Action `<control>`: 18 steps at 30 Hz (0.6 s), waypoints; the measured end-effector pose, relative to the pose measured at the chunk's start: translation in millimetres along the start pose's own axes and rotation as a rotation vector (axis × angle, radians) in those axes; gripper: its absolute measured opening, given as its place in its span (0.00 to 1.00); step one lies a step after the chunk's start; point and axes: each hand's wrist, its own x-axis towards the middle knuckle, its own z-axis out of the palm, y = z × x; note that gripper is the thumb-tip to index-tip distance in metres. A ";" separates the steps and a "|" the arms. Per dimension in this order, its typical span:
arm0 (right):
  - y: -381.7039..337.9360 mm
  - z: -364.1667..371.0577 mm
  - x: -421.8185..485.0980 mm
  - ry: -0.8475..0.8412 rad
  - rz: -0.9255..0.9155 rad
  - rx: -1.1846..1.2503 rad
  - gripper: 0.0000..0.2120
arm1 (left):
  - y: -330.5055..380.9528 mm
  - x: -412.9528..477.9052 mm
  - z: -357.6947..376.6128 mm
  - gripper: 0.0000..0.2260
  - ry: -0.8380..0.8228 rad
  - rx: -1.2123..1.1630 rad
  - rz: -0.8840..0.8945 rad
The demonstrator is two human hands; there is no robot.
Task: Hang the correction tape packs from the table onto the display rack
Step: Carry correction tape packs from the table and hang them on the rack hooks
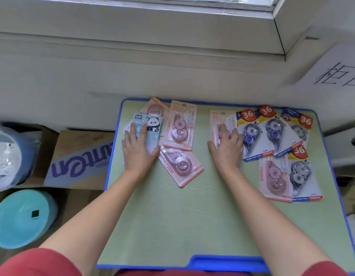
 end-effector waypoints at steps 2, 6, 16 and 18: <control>-2.2 3.6 -1.1 0.028 0.009 0.008 0.31 | 0.2 -0.7 1.6 0.34 0.018 -0.024 0.010; -5.7 0.4 -1.0 0.054 0.009 0.030 0.31 | -0.7 -1.9 0.1 0.33 0.036 -0.041 0.019; -17.7 -11.2 -38.6 0.072 -0.015 0.199 0.37 | 7.9 -22.9 -6.9 0.32 0.057 -0.108 0.123; -12.2 -12.6 -56.3 0.079 -0.003 0.215 0.38 | 14.1 -32.5 -4.0 0.32 0.046 -0.126 0.154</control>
